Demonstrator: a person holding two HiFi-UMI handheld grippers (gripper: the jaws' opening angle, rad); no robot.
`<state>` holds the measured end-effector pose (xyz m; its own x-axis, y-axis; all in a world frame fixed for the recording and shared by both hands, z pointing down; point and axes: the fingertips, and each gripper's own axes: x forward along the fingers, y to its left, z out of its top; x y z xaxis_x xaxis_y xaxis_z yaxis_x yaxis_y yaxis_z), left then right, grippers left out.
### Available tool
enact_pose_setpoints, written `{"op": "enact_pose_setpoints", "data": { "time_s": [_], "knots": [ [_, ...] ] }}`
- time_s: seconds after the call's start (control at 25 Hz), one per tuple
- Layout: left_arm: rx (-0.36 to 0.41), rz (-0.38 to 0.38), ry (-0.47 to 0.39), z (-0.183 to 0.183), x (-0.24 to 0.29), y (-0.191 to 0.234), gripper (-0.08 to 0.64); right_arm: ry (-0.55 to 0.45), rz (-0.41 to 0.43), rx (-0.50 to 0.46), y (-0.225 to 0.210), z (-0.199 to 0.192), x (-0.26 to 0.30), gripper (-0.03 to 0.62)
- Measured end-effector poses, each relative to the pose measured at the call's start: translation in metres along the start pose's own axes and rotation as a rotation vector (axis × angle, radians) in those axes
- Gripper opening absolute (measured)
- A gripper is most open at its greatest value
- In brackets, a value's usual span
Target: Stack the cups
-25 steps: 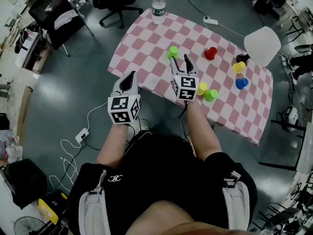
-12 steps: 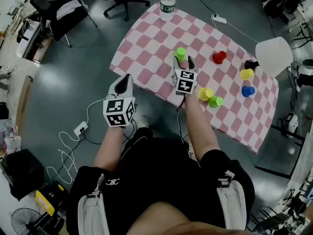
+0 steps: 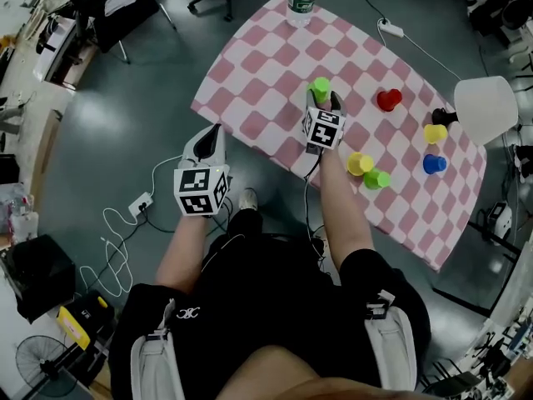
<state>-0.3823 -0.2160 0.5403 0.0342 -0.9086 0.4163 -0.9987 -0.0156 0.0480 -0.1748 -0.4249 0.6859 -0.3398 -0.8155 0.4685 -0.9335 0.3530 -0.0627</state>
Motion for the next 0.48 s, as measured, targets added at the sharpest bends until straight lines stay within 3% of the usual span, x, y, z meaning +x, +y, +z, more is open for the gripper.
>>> {"op": "enact_pose_setpoints", "data": {
  "time_s": [0.08, 0.2, 0.48],
  "knots": [
    [0.001, 0.004, 0.0, 0.0, 0.0, 0.001, 0.015, 0.024, -0.007, -0.011, -0.002, -0.005, 0.006, 0.253],
    [0.002, 0.008, -0.007, 0.003, 0.0, 0.002, 0.015, 0.037, -0.005, -0.016, -0.001, -0.008, 0.009, 0.195],
    [0.0, 0.001, -0.042, 0.016, -0.008, -0.002, 0.015, -0.001, 0.019, -0.046, 0.008, 0.01, -0.011, 0.19]
  ]
}}
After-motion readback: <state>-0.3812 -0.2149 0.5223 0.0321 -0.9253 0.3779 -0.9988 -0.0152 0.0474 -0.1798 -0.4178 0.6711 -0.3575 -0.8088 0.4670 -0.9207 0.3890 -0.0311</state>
